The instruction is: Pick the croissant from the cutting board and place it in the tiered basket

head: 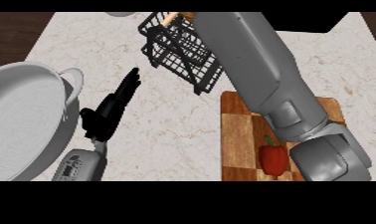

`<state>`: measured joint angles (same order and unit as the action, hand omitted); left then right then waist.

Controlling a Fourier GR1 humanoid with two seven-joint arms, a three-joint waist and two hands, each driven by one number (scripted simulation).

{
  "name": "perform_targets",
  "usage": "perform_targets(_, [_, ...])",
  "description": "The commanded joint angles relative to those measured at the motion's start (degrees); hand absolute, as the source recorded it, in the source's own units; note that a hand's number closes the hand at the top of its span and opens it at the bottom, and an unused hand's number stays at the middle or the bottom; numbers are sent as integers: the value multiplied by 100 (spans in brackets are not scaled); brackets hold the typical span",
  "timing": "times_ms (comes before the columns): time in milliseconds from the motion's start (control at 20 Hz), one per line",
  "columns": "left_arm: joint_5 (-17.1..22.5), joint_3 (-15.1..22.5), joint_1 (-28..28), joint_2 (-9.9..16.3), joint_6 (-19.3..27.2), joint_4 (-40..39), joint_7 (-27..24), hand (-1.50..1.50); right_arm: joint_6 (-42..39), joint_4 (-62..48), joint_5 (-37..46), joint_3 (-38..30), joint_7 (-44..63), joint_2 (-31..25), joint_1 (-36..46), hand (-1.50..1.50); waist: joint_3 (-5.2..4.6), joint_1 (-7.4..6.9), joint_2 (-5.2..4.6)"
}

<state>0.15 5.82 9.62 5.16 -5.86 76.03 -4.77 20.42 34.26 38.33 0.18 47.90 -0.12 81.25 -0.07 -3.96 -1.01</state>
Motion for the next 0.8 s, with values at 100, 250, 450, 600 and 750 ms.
perform_targets(100, [-177, 97, -129, -62, -9, -274, -515, 0, 512, -766, -927, -204, -254, 12, 343, 150, -8, -63, -30])
perform_targets(250, [-59, 86, -177, -3, -33, 168, -26, 0, 618, -719, -1581, -680, 339, 12, 373, 150, 2, -66, 33])
perform_targets(450, [-8, -35, 225, -46, 27, 34, 237, 0, 1184, -954, -2233, -752, -166, 12, 328, -150, 0, -89, -3])
perform_targets(600, [-65, 36, -129, 66, -95, 162, 7, 0, 1597, -1000, -2575, -555, -579, 12, 322, -150, -1, -87, 20])
perform_targets(750, [-66, -56, -105, 34, -44, -44, -185, 0, 2273, -1006, -2184, -389, -449, 12, 640, -150, -4, 78, 41])
